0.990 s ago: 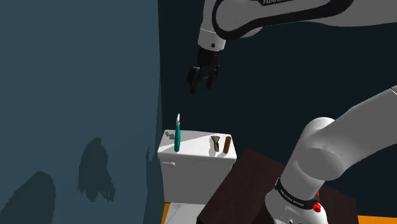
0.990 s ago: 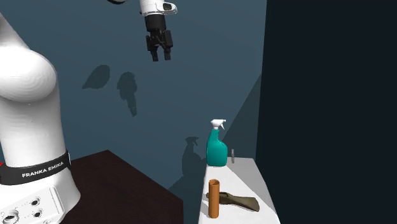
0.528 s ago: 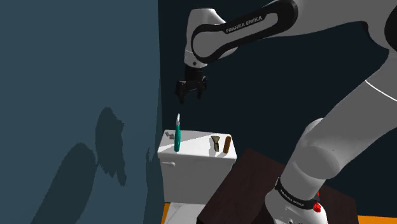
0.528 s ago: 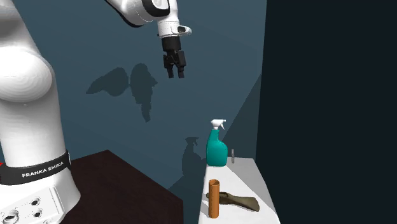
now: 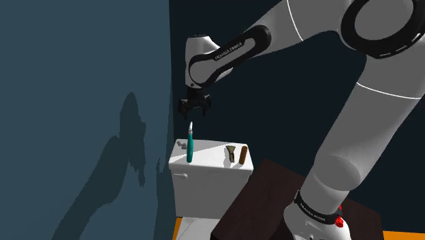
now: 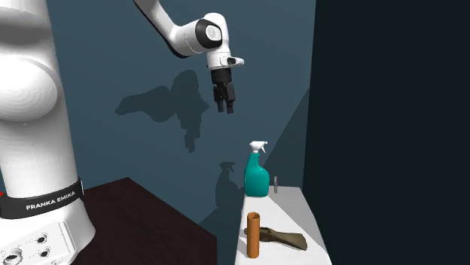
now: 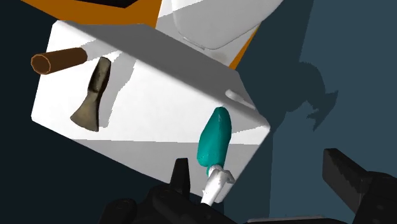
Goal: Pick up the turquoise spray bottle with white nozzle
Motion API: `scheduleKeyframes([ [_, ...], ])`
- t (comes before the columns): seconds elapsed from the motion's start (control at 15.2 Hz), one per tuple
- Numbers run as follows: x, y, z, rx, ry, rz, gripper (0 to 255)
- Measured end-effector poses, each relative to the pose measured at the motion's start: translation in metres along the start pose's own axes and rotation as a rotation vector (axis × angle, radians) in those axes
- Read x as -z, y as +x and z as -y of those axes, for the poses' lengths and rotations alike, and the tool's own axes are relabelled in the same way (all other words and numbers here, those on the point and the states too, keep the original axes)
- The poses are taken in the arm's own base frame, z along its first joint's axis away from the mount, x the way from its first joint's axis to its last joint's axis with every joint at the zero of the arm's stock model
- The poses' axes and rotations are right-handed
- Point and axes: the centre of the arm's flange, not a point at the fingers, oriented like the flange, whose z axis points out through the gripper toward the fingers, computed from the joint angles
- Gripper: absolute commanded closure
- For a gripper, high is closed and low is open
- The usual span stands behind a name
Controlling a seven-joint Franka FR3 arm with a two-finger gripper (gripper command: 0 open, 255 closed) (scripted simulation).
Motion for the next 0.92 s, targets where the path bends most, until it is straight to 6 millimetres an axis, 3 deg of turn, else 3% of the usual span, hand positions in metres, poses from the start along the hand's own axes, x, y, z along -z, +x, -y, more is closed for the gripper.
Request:
scheduleKeyframes([
  [0.66,-0.109,0.078,-0.007,-0.202,-0.055,0.032,0],
  [0.92,-0.137,0.088,-0.008,-0.229,-0.064,0.036,0],
])
